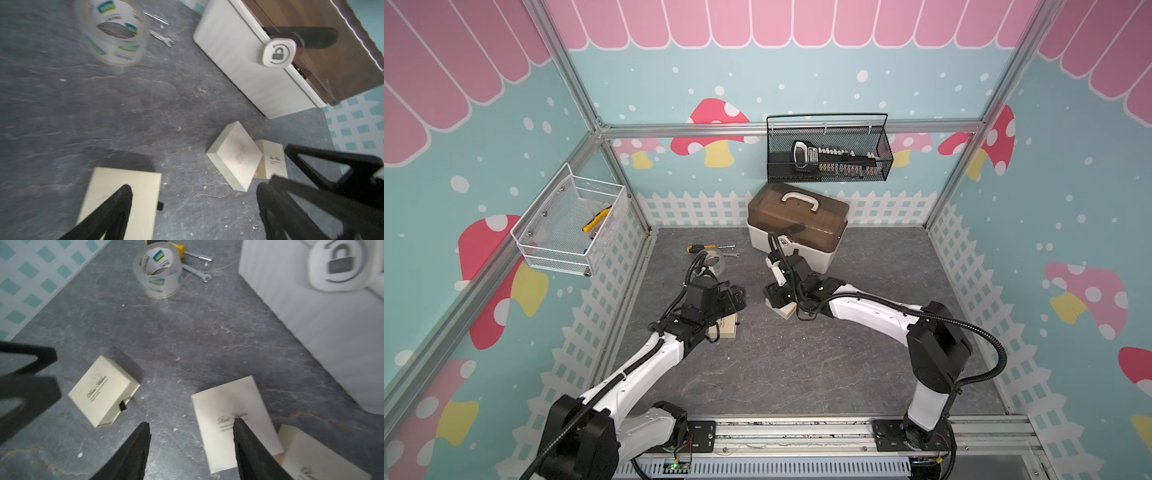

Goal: Place the earrings into the drawer-style jewelry box
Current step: Move the jewelry box to the center of the board.

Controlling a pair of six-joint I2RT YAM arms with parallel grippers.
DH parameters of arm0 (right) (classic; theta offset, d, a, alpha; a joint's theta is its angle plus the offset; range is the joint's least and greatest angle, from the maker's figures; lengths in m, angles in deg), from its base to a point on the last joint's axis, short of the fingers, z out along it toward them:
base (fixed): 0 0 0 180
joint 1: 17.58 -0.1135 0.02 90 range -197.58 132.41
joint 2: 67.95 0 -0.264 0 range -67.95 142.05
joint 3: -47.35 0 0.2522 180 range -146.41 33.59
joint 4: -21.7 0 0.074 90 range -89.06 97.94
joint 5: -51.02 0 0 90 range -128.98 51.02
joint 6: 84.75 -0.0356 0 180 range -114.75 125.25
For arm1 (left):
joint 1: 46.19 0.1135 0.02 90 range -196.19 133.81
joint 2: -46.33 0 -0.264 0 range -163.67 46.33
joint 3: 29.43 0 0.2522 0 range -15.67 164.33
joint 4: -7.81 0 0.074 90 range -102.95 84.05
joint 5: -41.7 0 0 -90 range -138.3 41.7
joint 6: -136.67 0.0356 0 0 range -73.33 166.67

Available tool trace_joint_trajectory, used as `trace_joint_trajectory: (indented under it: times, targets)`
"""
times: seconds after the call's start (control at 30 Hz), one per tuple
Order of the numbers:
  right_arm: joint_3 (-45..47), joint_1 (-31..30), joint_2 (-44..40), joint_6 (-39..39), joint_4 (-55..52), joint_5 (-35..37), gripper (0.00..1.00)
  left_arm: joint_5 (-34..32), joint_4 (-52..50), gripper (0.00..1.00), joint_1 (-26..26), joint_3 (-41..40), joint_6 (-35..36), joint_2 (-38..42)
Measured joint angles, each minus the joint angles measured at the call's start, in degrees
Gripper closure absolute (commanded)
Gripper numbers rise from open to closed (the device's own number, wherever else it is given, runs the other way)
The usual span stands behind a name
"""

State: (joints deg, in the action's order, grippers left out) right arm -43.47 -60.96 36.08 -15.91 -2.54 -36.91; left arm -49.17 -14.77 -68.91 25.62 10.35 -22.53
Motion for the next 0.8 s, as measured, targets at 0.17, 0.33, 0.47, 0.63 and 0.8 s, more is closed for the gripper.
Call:
trace_joint_trajectory:
  times: [0.17, 0.33, 0.47, 0.63, 0.8]
  targets:
    - [-3.32, 6.54, 6.14, 0.61, -1.49, -3.43, 0.40, 3.72, 7.54, 0.11, -3.63, 3.52, -0.31, -12.11]
    - [-8.24, 8.50, 13.66, 0.81, -3.17, -6.49, 0.43, 8.57, 13.07, 0.17, -3.67, 8.52, -0.57, -23.04]
    - [-10.08, 8.98, 16.48, 0.81, -4.76, -7.02, 0.45, 10.67, 16.11, 0.19, -3.67, 11.13, -0.52, -28.37]
    - [-10.23, 9.92, 16.96, 0.66, -4.98, -8.66, 0.53, 13.09, 19.50, 0.23, -3.28, 13.05, -0.59, -33.94]
    - [-10.05, 9.94, 16.96, 0.09, -4.92, -11.91, 0.59, 16.74, 22.51, 0.26, -2.71, 13.16, -1.22, -37.05]
